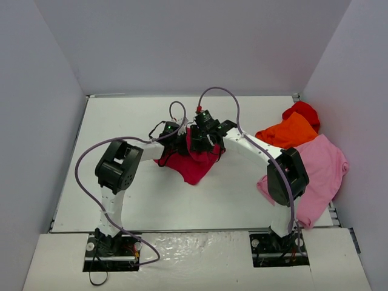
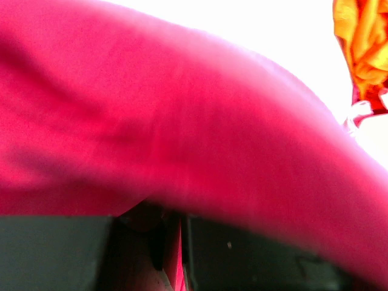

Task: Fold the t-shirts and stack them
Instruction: Fold the long partially folded tshirt into a neat square

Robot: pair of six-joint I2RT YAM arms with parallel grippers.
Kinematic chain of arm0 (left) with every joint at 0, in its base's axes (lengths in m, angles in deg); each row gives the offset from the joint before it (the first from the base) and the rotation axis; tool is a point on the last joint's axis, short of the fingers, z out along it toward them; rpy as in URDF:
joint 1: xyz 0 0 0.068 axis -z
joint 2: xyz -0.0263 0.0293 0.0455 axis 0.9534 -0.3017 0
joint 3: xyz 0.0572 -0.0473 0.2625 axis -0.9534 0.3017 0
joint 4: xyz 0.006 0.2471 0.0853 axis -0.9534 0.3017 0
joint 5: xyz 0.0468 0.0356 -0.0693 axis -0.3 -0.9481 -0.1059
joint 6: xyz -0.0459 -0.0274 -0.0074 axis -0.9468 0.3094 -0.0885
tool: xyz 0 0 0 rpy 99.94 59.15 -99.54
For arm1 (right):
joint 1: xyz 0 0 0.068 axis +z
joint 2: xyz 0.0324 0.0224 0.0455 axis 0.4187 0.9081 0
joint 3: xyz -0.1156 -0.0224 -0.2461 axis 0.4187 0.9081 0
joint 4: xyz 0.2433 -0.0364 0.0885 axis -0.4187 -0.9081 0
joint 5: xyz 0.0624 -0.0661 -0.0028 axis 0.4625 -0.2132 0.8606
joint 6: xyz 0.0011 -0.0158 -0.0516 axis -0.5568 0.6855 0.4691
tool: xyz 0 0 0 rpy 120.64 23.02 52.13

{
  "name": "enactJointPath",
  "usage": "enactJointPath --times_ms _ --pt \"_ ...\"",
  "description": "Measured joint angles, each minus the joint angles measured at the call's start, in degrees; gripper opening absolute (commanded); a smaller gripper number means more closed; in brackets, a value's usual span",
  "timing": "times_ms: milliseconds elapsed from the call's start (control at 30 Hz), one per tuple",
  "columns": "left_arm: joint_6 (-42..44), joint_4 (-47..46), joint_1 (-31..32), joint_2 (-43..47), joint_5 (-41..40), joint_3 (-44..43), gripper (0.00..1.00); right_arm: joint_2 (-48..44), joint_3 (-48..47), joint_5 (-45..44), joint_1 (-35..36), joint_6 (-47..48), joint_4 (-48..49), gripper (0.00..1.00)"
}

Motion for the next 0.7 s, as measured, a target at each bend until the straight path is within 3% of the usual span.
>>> enactJointPath --times_ms 100,333,533,700 --pt "1.5 3.3 -0.1 3.3 -1.8 1.2 0.00 -1.1 0.0 -6.0 0.0 1.2 -0.8 0.68" --pt "4.7 6.7 0.0 11.8 -3.0 1.6 0.00 -4.6 0.8 -16.8 -2.2 3.2 -1.2 0.67" --pt "4.8 6.7 0.0 12.3 -3.3 1.9 0.00 -11.3 10.1 -17.8 -1.8 3.2 0.1 0.64" --pt "3.9 6.2 0.0 10.8 -3.1 1.9 0.00 -11.5 18.0 -14.5 0.4 2.6 4.2 0.63"
